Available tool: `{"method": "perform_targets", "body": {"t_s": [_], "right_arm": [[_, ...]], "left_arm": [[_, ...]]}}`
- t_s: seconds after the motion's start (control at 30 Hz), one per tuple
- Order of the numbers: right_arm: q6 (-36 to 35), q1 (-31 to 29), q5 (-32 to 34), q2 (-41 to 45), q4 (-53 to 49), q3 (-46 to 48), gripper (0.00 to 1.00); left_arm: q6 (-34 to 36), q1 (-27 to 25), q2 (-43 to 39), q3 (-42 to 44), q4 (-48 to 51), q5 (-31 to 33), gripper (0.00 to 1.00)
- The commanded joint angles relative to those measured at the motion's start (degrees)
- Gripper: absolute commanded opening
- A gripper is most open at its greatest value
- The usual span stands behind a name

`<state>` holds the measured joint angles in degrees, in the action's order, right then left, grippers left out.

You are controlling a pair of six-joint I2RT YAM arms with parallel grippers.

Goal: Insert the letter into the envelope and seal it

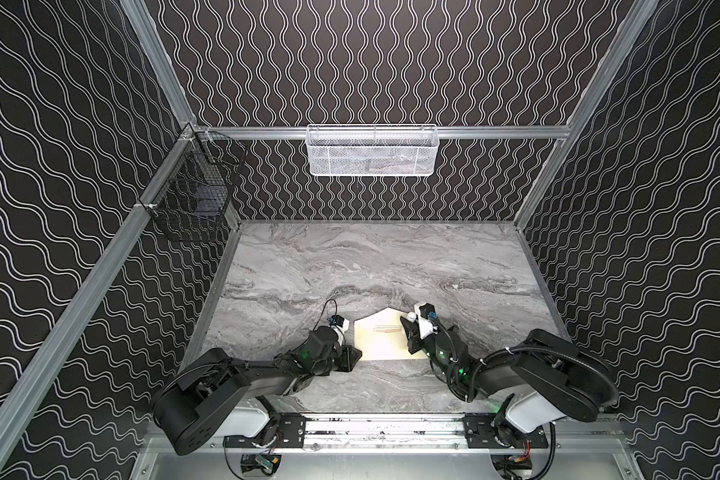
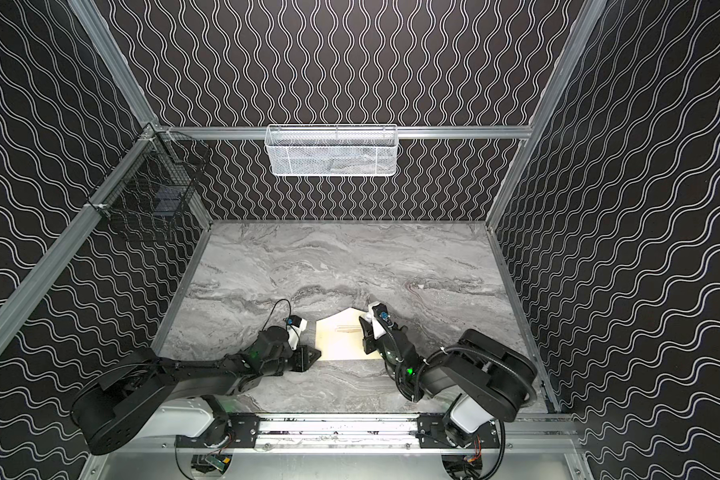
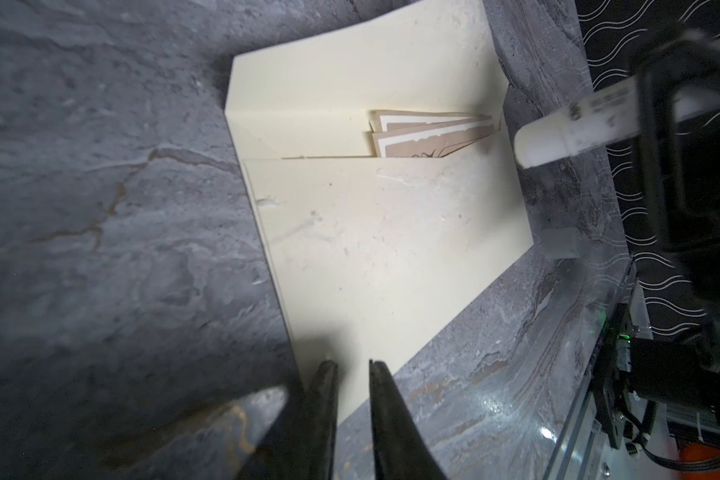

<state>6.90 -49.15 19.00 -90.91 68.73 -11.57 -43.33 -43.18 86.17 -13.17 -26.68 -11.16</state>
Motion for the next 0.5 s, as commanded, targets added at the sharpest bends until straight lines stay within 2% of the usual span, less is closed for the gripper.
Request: {"method": "perform_targets", "body": {"t_s": [0.0, 0.2, 0.47], "right_arm": [[1.4, 0.1, 2.6, -3.0, 3.6, 1.6, 0.00], [1.9, 3.1, 4.6, -8.1, 8.5, 4.4, 0.00], [1.3, 7.0, 4.9, -1.7, 1.5, 5.1, 0.00]], "left_arm": [[-0.1, 0.0, 0.8, 0.5, 13.0, 2.4, 0.22], [-0.3, -0.1, 1.0, 0.7, 12.8, 2.4, 0.21], [-0.3, 0.0, 1.2, 0.5, 12.8, 2.3, 0.21]]}}
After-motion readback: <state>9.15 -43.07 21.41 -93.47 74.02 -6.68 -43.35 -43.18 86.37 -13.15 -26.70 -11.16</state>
